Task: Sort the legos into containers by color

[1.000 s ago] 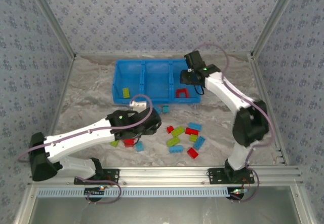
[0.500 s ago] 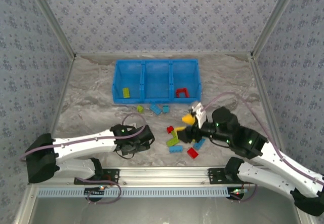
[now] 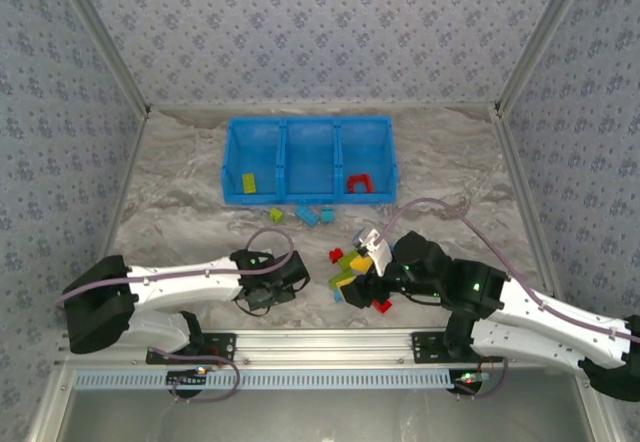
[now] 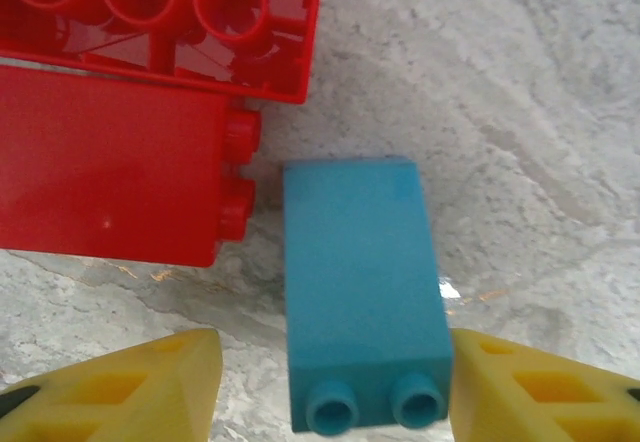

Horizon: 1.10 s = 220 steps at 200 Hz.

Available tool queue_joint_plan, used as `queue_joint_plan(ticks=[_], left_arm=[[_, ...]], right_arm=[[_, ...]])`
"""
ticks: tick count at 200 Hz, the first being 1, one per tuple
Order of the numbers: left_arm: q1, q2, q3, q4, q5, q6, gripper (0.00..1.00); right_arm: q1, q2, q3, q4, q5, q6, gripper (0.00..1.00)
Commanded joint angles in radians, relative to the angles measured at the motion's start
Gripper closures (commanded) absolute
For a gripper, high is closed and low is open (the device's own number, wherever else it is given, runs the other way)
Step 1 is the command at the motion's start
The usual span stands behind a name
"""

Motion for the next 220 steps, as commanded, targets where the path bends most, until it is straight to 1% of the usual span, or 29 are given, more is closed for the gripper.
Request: queue_joint_plan(ticks=[1, 10, 33, 44, 52, 63, 80, 90, 104, 128, 145, 163, 183, 199, 220], left_arm=[[-0.003, 0.038, 0.002, 0.045, -0.007, -0.006, 0.46], [-0.003, 0.044, 0.006, 0.053, -0.007, -0.006, 0.50], [-0.003, 0.041, 0.024, 0.050, -0.021, 0.014, 0.66], [-0.003, 0.038, 0.055, 0.029, -0.035, 0.030, 0.72], [-0.004, 0.033, 0.081, -0.017, -0.045, 0.049, 0.75], [-0.004, 0.019, 0.127, -0.060, -0.063, 0.070, 0.77], [0.009, -0.013, 0.227, -0.118, -0.112, 0.134, 0.78], [0.056, -0.016, 0.282, -0.121, -0.091, 0.210, 0.78], [0.161, 0.013, 0.358, -0.102, -0.020, 0.321, 0.78], [0.289, 0.147, 0.557, -0.125, 0.012, 0.500, 0.78], [0.347, 0.279, 0.723, -0.161, 0.017, 0.602, 0.78], [0.388, 0.418, 0.876, -0.188, 0.011, 0.675, 0.78], [0.426, 0.557, 1.003, -0.193, 0.016, 0.711, 0.79], [0.461, 0.656, 1.090, -0.183, 0.051, 0.730, 0.81], [0.496, 0.768, 1.185, -0.167, 0.097, 0.758, 0.80]], right_arm=[[0.011, 0.001, 0.019, 0.044, -0.015, 0.005, 0.35], [0.013, -0.003, 0.011, 0.054, -0.020, 0.007, 0.35], [0.020, -0.026, -0.009, 0.072, -0.020, 0.013, 0.34], [0.020, -0.035, -0.005, 0.069, -0.009, 0.016, 0.34], [0.020, -0.040, 0.004, 0.060, 0.005, 0.013, 0.35], [0.020, -0.048, 0.024, 0.048, 0.028, 0.006, 0.35], [0.020, -0.058, 0.071, 0.028, 0.070, -0.011, 0.35], [0.019, -0.059, 0.097, 0.024, 0.118, -0.017, 0.35], [0.020, -0.055, 0.121, 0.031, 0.227, -0.011, 0.34], [0.015, -0.019, 0.153, 0.056, 0.434, -0.024, 0.33], [-0.007, 0.027, 0.188, 0.075, 0.519, -0.034, 0.33], [-0.055, 0.079, 0.224, 0.085, 0.546, -0.026, 0.33], [-0.096, 0.124, 0.250, 0.099, 0.551, -0.006, 0.33], [-0.115, 0.138, 0.255, 0.116, 0.543, 0.007, 0.33], [-0.132, 0.145, 0.254, 0.116, 0.530, 0.030, 0.34]])
